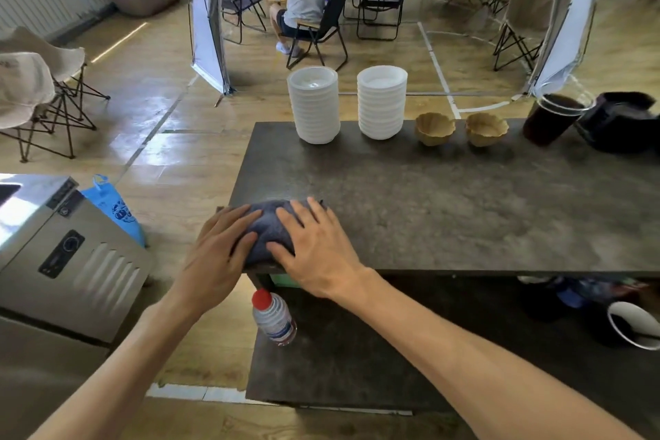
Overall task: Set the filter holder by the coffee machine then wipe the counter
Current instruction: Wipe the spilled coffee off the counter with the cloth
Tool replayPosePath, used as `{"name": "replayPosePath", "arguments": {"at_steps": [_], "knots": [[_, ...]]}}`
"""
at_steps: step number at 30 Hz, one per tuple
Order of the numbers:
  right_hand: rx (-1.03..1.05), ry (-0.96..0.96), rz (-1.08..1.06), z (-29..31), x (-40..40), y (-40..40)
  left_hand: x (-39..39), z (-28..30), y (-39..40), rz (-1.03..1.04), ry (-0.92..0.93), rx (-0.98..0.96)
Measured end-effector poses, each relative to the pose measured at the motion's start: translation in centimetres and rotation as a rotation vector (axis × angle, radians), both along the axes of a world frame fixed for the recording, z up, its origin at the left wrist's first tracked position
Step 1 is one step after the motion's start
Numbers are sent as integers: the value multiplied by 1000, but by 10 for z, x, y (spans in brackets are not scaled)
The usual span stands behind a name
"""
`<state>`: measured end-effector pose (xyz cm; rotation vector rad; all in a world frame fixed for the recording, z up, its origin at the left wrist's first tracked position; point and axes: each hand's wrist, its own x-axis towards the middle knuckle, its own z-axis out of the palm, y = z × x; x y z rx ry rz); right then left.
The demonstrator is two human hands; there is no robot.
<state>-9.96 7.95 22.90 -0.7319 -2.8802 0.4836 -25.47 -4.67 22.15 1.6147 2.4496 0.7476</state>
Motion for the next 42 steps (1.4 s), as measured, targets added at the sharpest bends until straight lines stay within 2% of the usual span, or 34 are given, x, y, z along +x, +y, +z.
{"name": "replayPosePath", "arguments": {"at_steps": [4,11,18,30,38,42], "knots": [[-7,34,46,-2,22,6,21,1,2,-25,51,-7],[32,69,-8,-5,91,42,82,2,42,-100,88,-11],[67,13,-98,-1,219,110,193,6,124,-241,60,-40],[66,-22,-273,1,499,252,451,7,303,-468,131,-31],[95,8,-270,-6,566,277,517,7,330,-490,141,3],[67,-23,-355,0,615,292,562,5,358,-555,161,-3]]}}
